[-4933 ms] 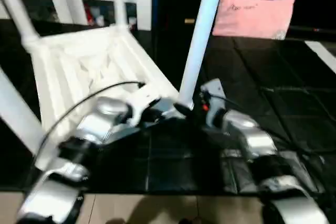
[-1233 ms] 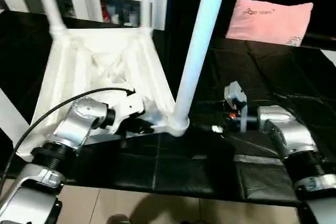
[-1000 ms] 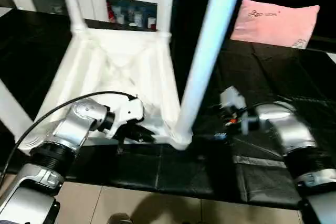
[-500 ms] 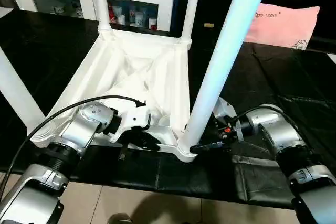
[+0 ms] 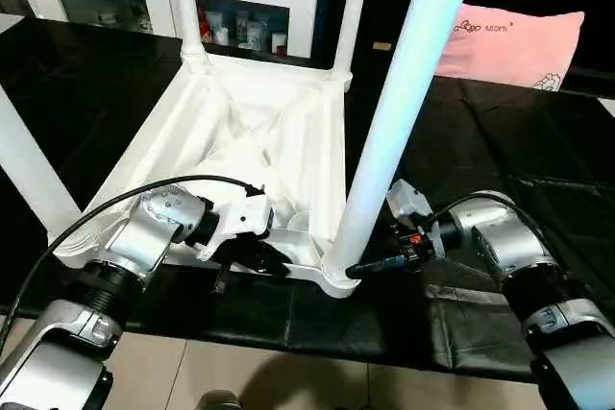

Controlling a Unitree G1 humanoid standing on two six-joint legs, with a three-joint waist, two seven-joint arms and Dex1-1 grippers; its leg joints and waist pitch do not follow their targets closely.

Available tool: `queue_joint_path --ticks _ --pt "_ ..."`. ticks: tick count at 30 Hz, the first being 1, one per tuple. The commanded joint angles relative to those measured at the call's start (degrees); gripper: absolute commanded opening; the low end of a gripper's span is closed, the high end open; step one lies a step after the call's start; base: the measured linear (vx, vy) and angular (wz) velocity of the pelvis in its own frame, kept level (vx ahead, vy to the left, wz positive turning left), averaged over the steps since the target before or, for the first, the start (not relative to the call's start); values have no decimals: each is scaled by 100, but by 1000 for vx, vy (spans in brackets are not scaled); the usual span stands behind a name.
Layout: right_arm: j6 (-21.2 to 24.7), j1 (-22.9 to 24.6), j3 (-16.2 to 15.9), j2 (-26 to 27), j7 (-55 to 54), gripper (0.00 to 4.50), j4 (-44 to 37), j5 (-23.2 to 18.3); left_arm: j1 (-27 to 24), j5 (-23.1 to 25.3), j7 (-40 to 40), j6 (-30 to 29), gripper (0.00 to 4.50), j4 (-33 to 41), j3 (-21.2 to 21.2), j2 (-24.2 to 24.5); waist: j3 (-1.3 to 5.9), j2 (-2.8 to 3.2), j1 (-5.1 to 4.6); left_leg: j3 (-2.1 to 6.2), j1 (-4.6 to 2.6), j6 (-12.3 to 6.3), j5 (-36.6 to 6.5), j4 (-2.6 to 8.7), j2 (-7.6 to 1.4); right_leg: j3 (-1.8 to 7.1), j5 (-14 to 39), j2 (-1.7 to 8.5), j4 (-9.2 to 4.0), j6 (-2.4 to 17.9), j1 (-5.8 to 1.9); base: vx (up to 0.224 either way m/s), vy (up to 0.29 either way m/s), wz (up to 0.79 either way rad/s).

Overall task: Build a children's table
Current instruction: Rotate leg to tighten

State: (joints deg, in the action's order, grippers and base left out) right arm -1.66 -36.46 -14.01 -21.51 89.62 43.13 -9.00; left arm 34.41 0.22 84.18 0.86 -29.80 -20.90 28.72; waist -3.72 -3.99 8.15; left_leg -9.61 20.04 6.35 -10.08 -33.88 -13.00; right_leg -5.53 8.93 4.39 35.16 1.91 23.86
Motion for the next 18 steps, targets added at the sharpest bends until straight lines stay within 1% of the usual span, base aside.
queue_joint_path --ticks 1,2,3,4,5,6,7,8,9,10,12,13,14,15,16,17,18 --pt "209 132 42 6 166 211 -169 -182 78 52 16 -32 0 84 -108 -61 446 128 -43 -46 -34 -119 -1339 387 -68 291 1610 336 -401 1049 -345 0 0 0" --pt "495 314 141 50 67 208 -454 -374 91 110 -243 -255 0 54 -63 -126 445 129 -44 -46 -37 -119 -1333 389 -68 289 1570 324 -393 1058 -349 0 0 0" --pt "495 314 141 50 67 208 -454 -374 91 110 -243 -255 0 54 -63 -126 448 130 -26 -45 -40 -131 -1297 388 -72 293 1477 326 -386 1070 -351 0 0 0" --pt "735 473 215 115 -89 208 -685 -505 110 139 -518 -464 0 27 1 -222 442 124 -28 -48 -36 -132 -1329 389 -67 289 1521 326 -397 1077 -355 0 0 0" --pt "739 475 216 116 -93 208 -688 -507 111 139 -522 -467 0 26 3 -224 442 124 -28 -48 -36 -132 -1329 389 -67 289 1521 326 -397 1077 -355 0 0 0" --pt "751 559 258 213 -371 208 -729 -479 121 103 -693 -688 0 52 66 -320 430 138 -33 -47 -27 -107 -1422 397 -62 285 1770 344 -413 1016 -345 0 0 0" --pt "746 611 292 302 -605 208 -729 -442 129 79 -830 -805 0 69 115 -396 419 132 -30 -42 -43 -90 -1503 395 -58 274 1973 346 -450 967 -332 0 0 0" --pt "765 666 338 452 -1026 208 -696 -359 148 82 -1064 -926 0 60 171 -516 403 130 -61 -32 -45 -28 -1606 403 -46 269 2297 349 -478 862 -327 0 0 0" --pt "786 683 359 569 -1350 208 -639 -278 156 87 -1184 -1007 0 46 189 -592 390 136 -63 -27 -59 -11 -1692 404 -34 255 2522 354 -515 793 -311 0 0 0" --pt "827 712 394 778 -1887 208 -562 -150 173 118 -1420 -1093 0 -6 214 -728 374 117 -108 -5 -77 22 -1828 392 6 215 3207 380 -618 503 -308 0 0 0" --pt "826 726 419 904 -2171 207 -527 -92 188 154 -1603 -1145 0 -58 232 -816 346 115 -184 22 -68 56 -1950 398 28 162 3601 375 -681 297 -307 0 0 0" --pt "935 724 478 1087 -2560 207 -515 -63 219 179 -1813 -1247 0 -132 260 -939 318 115 -309 44 -133 60 -2215 342 77 34 4215 374 -843 -17 -275 0 0 0" --pt "1094 688 570 1348 -3108 205 -486 -34 286 210 -2181 -1409 0 -226 334 -1132 351 146 -371 65 -173 37 -2259 328 74 -27 4214 393 -887 -59 -293 0 0 0" --pt "1094 688 570 1348 -3108 205 -486 -34 286 210 -2181 -1409 0 -226 334 -1132 351 146 -371 65 -173 37 -2259 328 74 -27 4214 393 -887 -59 -293 0 0 0" --pt "1244 659 644 1559 -3562 204 -480 -12 336 225 -2461 -1589 0 -267 398 -1284 363 162 -445 123 -68 26 -2269 388 35 -117 3992 398 -879 -62 -408 0 0 0" --pt "1376 608 718 1745 -3955 204 -435 -3 383 232 -2661 -1747 0 -278 441 -1404 354 232 -509 176 -71 51 -2506 433 -25 -202 3831 389 -909 -78 -441 -52 38 -20" --pt "1534 435 877 2073 -4683 204 -220 12 494 271 -3067 -1989 0 -289 532 -1637 317 308 -592 222 -210 27 -3057 436 -78 -391 3808 367 -1036 -84 -405 0 0 0"
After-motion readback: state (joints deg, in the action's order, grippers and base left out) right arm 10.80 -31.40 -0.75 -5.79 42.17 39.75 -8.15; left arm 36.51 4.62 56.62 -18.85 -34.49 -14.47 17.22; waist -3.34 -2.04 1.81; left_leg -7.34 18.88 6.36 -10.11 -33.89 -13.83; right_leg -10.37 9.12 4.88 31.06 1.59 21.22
